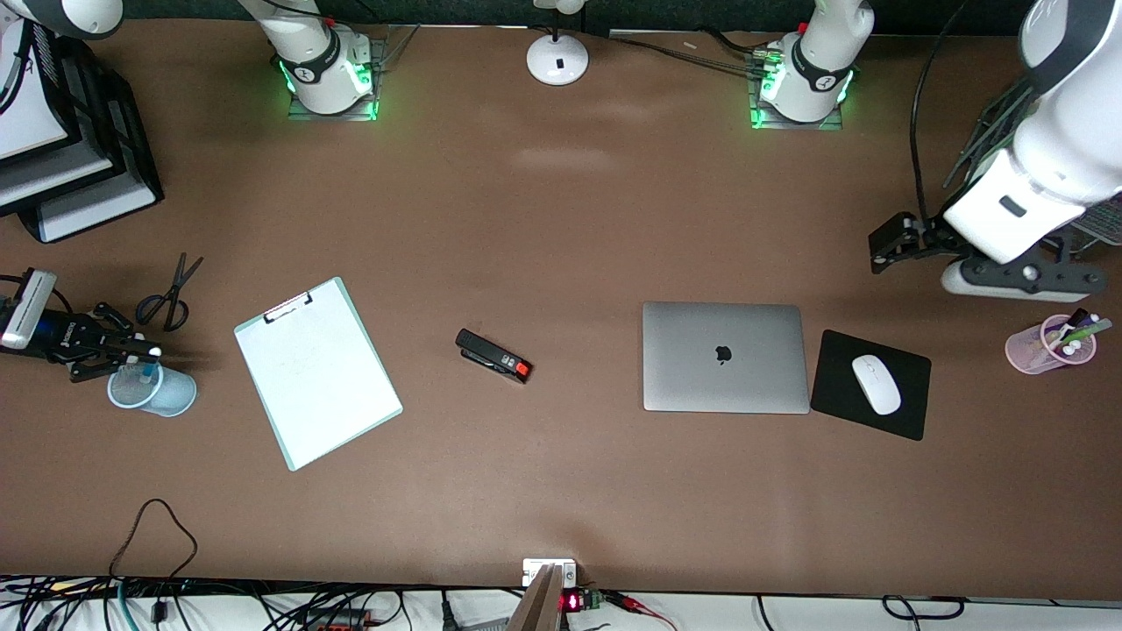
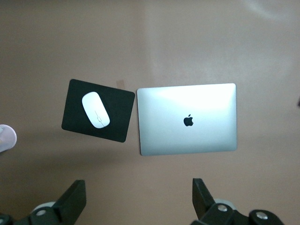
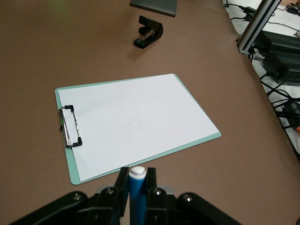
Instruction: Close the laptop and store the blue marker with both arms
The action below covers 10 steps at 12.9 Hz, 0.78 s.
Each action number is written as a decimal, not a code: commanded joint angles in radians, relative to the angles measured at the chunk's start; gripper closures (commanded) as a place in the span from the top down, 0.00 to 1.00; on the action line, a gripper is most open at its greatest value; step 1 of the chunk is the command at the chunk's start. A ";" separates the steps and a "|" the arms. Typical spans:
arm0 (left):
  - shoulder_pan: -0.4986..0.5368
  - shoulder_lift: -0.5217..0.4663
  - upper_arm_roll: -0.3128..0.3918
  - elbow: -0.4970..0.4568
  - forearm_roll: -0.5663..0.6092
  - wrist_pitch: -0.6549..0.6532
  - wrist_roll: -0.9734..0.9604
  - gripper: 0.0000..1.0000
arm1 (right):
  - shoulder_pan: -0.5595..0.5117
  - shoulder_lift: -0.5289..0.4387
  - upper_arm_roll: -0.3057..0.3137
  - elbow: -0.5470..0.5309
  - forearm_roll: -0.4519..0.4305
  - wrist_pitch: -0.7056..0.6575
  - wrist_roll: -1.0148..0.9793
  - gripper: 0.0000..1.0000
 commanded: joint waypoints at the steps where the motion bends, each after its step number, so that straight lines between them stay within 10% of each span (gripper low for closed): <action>1: 0.004 0.007 0.003 0.066 0.016 -0.065 0.013 1.00 | -0.027 0.015 0.011 0.027 0.017 -0.015 0.031 1.00; 10: 0.010 -0.006 0.000 0.047 0.001 -0.128 0.026 1.00 | 0.064 -0.177 0.014 -0.010 -0.098 -0.025 0.620 1.00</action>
